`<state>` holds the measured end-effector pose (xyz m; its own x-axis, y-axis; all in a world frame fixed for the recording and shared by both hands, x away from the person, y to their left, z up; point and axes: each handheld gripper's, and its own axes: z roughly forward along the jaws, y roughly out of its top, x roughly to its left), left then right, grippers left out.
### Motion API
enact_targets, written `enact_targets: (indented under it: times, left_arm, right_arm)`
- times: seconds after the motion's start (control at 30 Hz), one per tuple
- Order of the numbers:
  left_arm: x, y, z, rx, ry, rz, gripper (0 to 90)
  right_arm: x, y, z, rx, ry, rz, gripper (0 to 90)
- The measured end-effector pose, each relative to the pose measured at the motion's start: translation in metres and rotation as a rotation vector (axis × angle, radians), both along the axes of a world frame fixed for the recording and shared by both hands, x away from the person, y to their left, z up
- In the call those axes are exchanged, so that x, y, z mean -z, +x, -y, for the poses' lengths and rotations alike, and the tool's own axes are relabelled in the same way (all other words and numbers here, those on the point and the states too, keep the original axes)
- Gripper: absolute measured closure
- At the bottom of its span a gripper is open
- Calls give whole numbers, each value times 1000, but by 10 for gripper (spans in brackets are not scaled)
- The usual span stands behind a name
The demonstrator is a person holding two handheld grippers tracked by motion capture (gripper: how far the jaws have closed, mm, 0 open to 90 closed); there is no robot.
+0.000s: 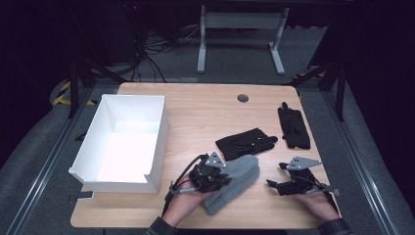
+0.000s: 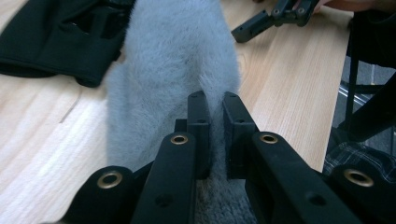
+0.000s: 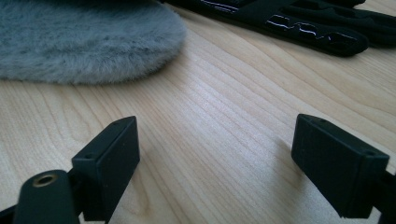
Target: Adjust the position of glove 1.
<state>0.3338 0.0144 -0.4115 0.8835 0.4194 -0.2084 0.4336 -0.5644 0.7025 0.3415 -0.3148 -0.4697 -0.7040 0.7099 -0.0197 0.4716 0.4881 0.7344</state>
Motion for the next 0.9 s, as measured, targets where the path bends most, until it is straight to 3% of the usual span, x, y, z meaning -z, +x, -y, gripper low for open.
enact_targets:
  times: [0.37,0.47,0.6,0.67,0.7,0.77,0.8,0.9]
  left_arm:
    - [12,-6,14,64,61,-16,794]
    - [12,-6,14,71,44,-18,753]
    - [4,-5,9,87,-15,-30,554]
    - [-2,-5,4,82,-31,-14,510]
    - [-5,-5,0,81,-41,-6,519]
    - [-11,-5,-7,71,-60,11,599]
    - [-15,-4,-13,62,-71,21,661]
    - [-20,-1,-25,31,-58,36,835]
  right_arm:
    - [0,0,-1,2,-4,2,155]
    - [0,0,-1,2,-5,2,154]
    - [0,0,-1,5,-6,2,152]
    - [-1,0,-2,7,-10,-9,151]
    - [-2,1,-2,4,-13,-23,154]
    - [-7,3,-1,0,15,-82,172]
    - [-9,3,-1,2,28,-91,208]
    - [-17,-4,-3,-24,51,-81,407]
